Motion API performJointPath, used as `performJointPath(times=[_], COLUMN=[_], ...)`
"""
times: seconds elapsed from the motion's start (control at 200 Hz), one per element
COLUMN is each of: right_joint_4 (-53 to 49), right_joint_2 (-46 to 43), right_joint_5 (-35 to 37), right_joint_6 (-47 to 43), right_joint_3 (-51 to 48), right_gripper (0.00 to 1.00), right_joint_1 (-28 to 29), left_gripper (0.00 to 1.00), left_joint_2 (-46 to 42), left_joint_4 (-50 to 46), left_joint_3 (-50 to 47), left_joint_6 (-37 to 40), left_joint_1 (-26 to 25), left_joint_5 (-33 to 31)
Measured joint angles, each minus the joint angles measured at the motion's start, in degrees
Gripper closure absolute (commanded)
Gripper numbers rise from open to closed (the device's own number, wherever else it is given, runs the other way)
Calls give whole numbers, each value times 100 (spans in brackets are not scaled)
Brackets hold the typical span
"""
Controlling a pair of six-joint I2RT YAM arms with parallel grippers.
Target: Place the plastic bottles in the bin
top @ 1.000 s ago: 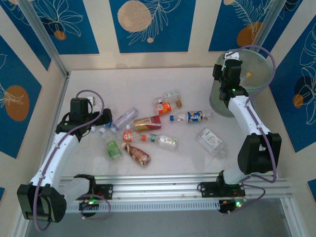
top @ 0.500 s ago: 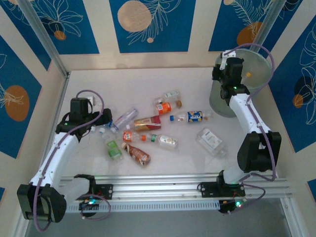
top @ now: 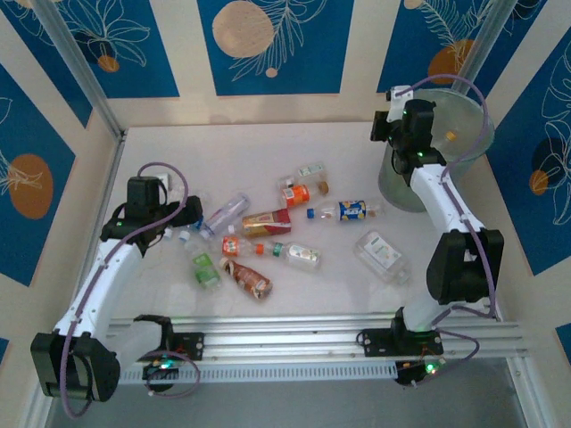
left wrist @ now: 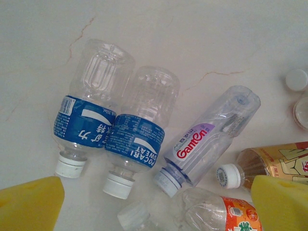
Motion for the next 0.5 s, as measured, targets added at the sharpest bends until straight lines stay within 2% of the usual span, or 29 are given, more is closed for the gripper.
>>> performJointPath(times=[0.07,0.18,0.275,0.5], right_joint_4=[-37,-81,-181,-262], right_joint_2=[26,26,26,26], right_joint_5=[57,219,393,669], right_joint_6=[39,15,-70,-269], right_joint_3=[4,13,13,13], right_gripper=[68,54,51,51], right_joint_1=[20,70,70,70], left_gripper=[1,0,1,0], left_joint_2=[0,0,0,0], left_joint_4=[0,0,2,2], left_joint_3=[0,0,0,0], left_joint_6=[0,0,0,0], left_joint_1=[0,0,0,0], left_joint_5=[0,-2,0,0])
